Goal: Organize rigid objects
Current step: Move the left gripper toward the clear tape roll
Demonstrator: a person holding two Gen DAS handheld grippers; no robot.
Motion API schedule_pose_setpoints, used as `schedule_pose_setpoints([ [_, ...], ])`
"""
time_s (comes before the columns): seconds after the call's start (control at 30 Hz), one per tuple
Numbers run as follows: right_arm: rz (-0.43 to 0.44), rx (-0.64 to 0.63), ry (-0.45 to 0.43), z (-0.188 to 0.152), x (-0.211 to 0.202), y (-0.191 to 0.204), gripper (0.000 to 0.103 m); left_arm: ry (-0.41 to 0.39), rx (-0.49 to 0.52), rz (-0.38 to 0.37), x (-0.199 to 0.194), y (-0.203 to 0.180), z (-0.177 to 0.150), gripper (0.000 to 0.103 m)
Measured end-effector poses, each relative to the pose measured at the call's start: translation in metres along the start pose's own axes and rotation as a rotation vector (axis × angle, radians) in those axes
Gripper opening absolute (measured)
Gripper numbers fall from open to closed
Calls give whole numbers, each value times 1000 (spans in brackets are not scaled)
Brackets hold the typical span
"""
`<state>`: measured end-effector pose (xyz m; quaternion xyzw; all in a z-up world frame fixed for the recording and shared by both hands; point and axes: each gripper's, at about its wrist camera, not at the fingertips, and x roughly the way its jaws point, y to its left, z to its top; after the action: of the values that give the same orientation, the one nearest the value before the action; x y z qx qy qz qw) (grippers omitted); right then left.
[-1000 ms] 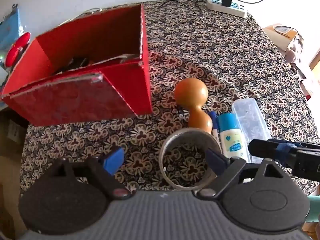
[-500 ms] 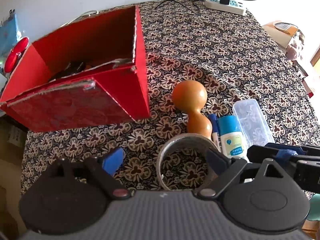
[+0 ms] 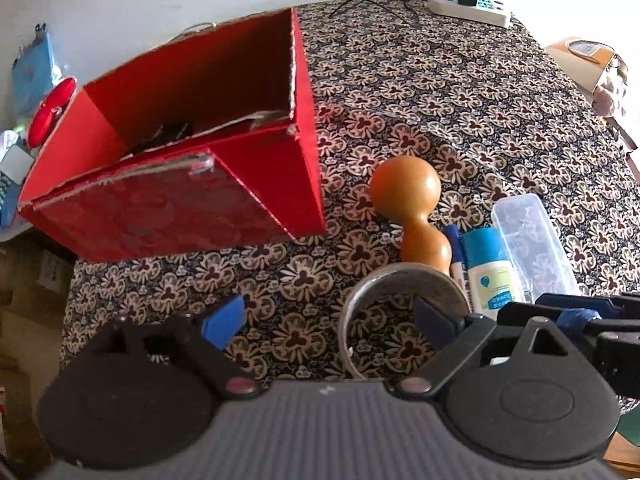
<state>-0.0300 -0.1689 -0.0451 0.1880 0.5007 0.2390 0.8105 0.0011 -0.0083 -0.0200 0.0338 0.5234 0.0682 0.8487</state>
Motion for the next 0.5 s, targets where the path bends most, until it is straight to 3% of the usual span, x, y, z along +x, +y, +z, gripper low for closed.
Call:
schedule_pose_setpoints([
  [0.37,9,-11,2,-1,7,3,26,11,-13,-7,3,3,-4,94],
  [0.5,7,-14,-10,-1,9,2,25,2,-34,-45,6,12,-7,94],
])
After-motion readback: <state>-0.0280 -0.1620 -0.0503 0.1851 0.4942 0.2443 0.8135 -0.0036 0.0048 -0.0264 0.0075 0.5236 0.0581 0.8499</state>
